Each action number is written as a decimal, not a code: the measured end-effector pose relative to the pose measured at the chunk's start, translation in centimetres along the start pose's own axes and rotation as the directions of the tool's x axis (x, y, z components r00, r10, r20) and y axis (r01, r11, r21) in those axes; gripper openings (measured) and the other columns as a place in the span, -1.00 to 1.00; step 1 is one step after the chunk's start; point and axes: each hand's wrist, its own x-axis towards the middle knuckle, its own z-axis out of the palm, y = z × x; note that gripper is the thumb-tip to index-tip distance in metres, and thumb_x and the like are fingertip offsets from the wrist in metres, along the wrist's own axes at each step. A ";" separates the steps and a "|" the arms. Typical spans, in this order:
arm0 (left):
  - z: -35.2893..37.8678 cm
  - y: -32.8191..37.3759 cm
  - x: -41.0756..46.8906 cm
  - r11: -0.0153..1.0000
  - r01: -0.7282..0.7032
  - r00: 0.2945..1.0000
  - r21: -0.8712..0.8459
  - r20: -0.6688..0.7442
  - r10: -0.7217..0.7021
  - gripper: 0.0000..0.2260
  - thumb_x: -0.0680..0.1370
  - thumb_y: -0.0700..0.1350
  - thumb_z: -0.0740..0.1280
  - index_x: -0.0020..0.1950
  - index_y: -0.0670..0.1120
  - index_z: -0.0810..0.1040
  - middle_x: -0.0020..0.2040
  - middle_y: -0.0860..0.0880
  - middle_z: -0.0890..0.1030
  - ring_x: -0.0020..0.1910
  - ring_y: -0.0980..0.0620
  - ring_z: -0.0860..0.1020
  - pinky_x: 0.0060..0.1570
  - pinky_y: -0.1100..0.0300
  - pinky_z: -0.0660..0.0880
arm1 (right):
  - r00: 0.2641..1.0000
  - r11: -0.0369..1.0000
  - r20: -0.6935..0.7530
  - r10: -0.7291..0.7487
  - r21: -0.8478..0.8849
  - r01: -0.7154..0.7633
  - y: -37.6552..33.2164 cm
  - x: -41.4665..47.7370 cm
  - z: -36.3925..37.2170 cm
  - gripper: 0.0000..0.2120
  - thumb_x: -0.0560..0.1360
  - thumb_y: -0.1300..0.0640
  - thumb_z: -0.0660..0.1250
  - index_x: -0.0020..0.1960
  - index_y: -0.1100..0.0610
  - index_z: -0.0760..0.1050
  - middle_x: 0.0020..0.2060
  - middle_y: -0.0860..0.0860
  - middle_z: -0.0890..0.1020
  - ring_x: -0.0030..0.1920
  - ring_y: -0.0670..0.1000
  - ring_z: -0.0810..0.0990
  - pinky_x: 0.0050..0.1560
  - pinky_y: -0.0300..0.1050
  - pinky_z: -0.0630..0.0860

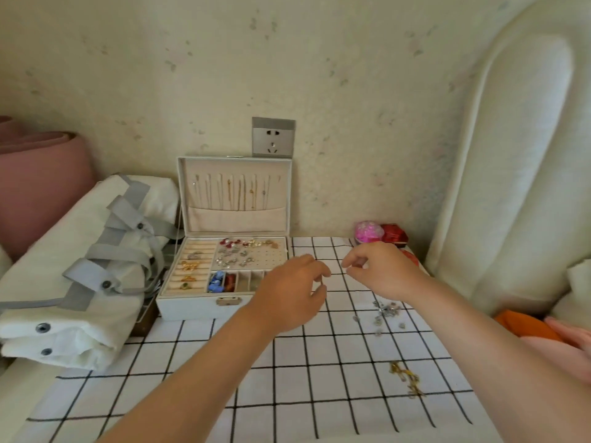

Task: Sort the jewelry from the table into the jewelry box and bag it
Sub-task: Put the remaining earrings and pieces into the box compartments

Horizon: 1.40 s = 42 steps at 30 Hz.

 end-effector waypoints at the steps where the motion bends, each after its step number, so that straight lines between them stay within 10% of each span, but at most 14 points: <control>1: 0.8 0.8 0.1 1.000 -0.004 1.000 -0.011 0.014 0.004 -0.76 0.58 -0.02 0.25 0.24 0.07 0.53 0.04 0.13 0.52 0.07 0.13 0.47 0.03 0.14 0.48 | 1.000 1.000 0.004 0.017 0.002 -0.017 0.9 -0.6 -0.3 -0.90 0.51 0.06 0.42 -0.03 -0.13 0.64 -0.13 -0.21 0.63 -0.07 -0.23 0.59 -0.02 -0.28 0.49; 19: 8.7 3.4 1.3 0.999 0.031 0.984 0.038 0.175 -0.037 -0.81 0.60 -0.04 0.29 0.16 0.09 0.63 0.04 0.06 0.55 0.10 0.06 0.42 0.06 0.14 0.46 | 0.935 0.991 0.344 0.084 -0.127 -0.042 5.3 -3.6 0.4 -0.75 0.46 0.19 0.49 0.11 -0.03 0.68 -0.03 -0.10 0.68 0.00 -0.07 0.65 0.09 -0.08 0.60; 27: 8.8 3.7 0.7 0.999 0.038 0.990 0.019 0.132 -0.041 -0.77 0.56 -0.09 0.33 0.19 0.09 0.59 0.09 0.09 0.52 0.14 0.09 0.39 0.11 0.14 0.44 | 0.935 0.979 0.351 0.050 -0.201 0.023 5.0 -3.4 0.7 -0.86 0.45 0.13 0.49 -0.01 -0.03 0.71 -0.11 -0.14 0.68 -0.08 -0.08 0.62 -0.24 -0.28 0.44; 42: 8.7 5.5 1.1 0.997 -0.070 0.984 -0.011 0.165 0.071 -0.85 0.53 0.05 0.38 0.06 0.13 0.68 0.02 0.10 0.58 0.05 0.09 0.40 0.06 0.15 0.41 | 0.979 0.992 0.181 0.092 -0.101 -0.075 5.6 -2.5 0.4 -0.92 0.55 0.01 0.36 -0.09 -0.16 0.57 -0.04 -0.11 0.62 -0.14 0.01 0.69 -0.10 0.03 0.66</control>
